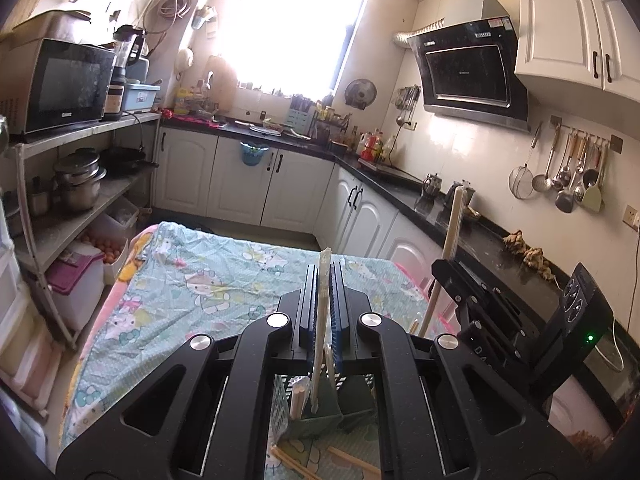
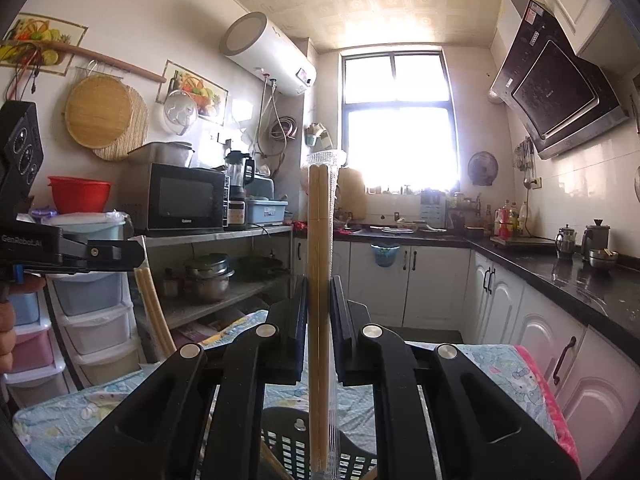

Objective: Organize utensils
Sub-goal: 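Lower the chopstick into the caddy and open the right tool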

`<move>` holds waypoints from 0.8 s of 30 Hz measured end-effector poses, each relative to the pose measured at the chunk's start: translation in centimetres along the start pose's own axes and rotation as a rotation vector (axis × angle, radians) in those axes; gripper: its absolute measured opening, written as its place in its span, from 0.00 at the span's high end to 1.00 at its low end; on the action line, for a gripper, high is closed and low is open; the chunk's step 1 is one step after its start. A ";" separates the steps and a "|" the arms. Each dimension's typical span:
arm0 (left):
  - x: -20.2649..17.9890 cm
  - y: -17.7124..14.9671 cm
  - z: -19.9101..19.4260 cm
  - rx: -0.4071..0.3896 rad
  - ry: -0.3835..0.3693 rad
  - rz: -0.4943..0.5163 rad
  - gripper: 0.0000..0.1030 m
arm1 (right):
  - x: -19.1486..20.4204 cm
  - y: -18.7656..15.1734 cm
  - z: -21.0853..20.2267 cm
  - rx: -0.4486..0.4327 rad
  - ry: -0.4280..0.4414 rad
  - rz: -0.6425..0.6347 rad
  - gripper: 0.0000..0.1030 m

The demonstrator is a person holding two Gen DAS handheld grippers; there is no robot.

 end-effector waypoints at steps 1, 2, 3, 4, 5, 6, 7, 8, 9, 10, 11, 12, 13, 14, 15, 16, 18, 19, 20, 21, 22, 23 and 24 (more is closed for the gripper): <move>0.0 -0.2 0.1 0.003 -0.002 0.000 0.97 | 0.0 -0.2 0.0 0.001 -0.001 0.001 0.89; 0.0 -0.5 0.3 0.008 -0.002 0.002 0.97 | 0.0 -0.6 0.1 0.002 -0.005 0.001 0.89; -0.1 -0.7 0.4 0.013 -0.002 0.003 0.97 | -0.1 -0.9 0.2 0.003 -0.010 0.001 0.89; -0.1 -1.0 0.5 0.017 -0.004 0.004 0.97 | -0.1 -1.2 0.3 0.005 -0.013 0.002 0.89; -0.2 -1.1 0.6 0.020 -0.004 0.004 0.97 | -0.1 -1.4 0.3 0.005 -0.018 0.002 0.89; -0.2 -1.4 0.7 0.024 -0.004 0.005 0.97 | -0.1 -1.7 0.4 0.004 -0.024 0.002 0.89; -0.2 -1.6 0.8 0.028 -0.005 0.004 0.97 | -0.1 -2.0 0.5 0.005 -0.027 0.004 0.89; -0.2 -1.7 1.0 0.031 -0.005 0.003 0.97 | -0.1 -2.3 0.5 0.005 -0.032 0.005 0.89; -0.2 -1.9 1.1 0.036 -0.006 0.002 0.97 | -0.1 -2.5 0.6 0.004 -0.038 0.007 0.89; -0.2 -2.1 1.2 0.039 -0.006 0.002 0.97 | -0.1 -2.7 0.7 0.005 -0.040 0.007 0.89; -0.3 -2.3 1.3 0.043 -0.006 0.003 0.97 | 0.0 -3.0 0.7 0.006 -0.044 0.007 0.89; -0.3 -2.5 1.3 0.048 -0.008 0.003 0.97 | 0.0 -3.2 0.7 0.008 -0.047 0.006 0.89; -0.3 -2.7 1.4 0.051 -0.008 0.004 0.97 | 0.1 -3.4 0.8 0.011 -0.047 0.005 0.89; -0.3 -2.8 1.4 0.053 -0.007 0.005 0.97 | 0.1 -3.6 0.9 0.015 -0.049 0.006 0.89; -0.3 -2.9 1.5 0.056 -0.008 0.005 0.97 | 0.1 -3.8 0.9 0.018 -0.050 0.006 0.89; -0.3 -3.0 1.6 0.058 -0.008 0.005 0.97 | 0.2 -4.0 1.0 0.023 -0.051 0.009 0.89; -0.3 -3.3 1.7 0.063 -0.009 0.002 0.97 | 0.1 -4.3 1.1 0.029 -0.054 0.014 0.89; -0.3 -3.4 1.7 0.065 -0.009 0.002 0.97 | 0.1 -4.5 1.1 0.033 -0.056 0.016 0.89; -0.3 -3.5 1.8 0.069 -0.009 0.002 0.97 | 0.2 -4.6 1.1 0.035 -0.056 0.017 0.89; -0.3 -3.6 1.9 0.072 -0.011 0.001 0.97 | 0.2 -4.8 1.1 0.036 -0.058 0.018 0.89; -0.3 -3.8 2.0 0.076 -0.011 0.001 0.97 | 0.2 -4.9 1.1 0.038 -0.060 0.021 0.89; -0.4 -3.9 2.0 0.078 -0.011 0.001 0.97 | 0.1 -5.0 1.1 0.041 -0.059 0.025 0.89; -0.4 -4.0 2.1 0.083 -0.011 0.001 0.97 | 0.1 -5.1 1.1 0.045 -0.059 0.028 0.89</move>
Point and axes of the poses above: each gripper's, at about its wrist camera, not at the fingertips, and z roughly the way its jaws point, x to its left, y to its top, the point moved 3 cm from there along z, roughly the way its jaws point, and after that the axes turned 4 degrees about -x, right-handed, at the moved point
